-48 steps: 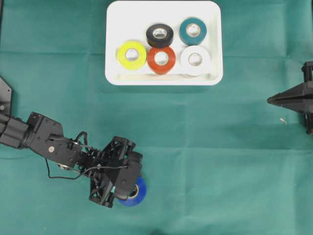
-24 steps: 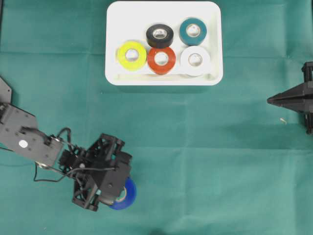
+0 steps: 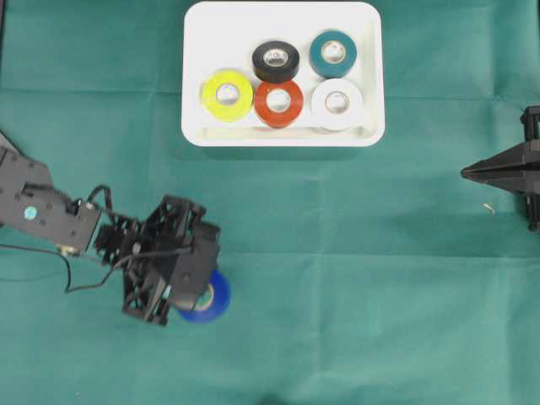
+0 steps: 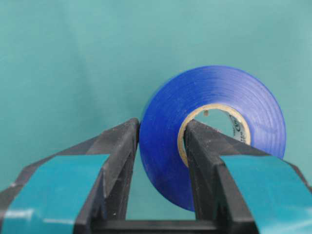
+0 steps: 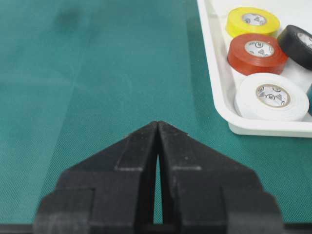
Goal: Put the tape into the white case with the left arm.
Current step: 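Grasp the blue roll through its hole and lift it, then carry the blue roll into the tray's back left corner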
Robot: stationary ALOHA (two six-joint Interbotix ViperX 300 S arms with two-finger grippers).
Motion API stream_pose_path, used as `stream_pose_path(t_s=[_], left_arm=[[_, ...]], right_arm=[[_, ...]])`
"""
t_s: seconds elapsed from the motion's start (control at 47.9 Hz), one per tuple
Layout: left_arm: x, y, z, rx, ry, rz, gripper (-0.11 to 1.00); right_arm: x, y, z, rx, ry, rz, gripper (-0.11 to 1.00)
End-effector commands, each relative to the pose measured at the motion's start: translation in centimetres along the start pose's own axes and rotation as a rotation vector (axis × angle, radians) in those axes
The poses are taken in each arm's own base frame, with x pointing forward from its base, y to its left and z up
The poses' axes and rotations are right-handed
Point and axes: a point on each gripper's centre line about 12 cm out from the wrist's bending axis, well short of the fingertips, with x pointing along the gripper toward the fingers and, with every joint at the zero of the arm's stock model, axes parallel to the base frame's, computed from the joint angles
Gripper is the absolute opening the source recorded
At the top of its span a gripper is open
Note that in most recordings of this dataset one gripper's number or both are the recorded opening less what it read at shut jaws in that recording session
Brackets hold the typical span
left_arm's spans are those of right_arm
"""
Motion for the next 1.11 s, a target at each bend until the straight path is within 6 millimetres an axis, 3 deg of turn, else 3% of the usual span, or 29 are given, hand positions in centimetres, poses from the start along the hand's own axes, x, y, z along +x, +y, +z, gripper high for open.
stream_pose_path(t_s=[0.0, 0.71, 1.086], left_arm=[[-0.9, 1.9, 1.1, -0.022, -0.047, 0.035, 0.3], [-5.1, 15.5, 1.1, -0.121, -0.241, 0.349, 0.3], [-7.0, 22.1, -1.6, -0.235, -0.3, 0.521, 0.3]], right_arm=[[0.1, 0.0, 0.4, 0.0, -0.009, 0.0, -0.09], [0.1, 0.0, 0.4, 0.0, -0.009, 0.0, -0.09], [0.1, 0.0, 0.4, 0.0, -0.009, 0.0, -0.09]])
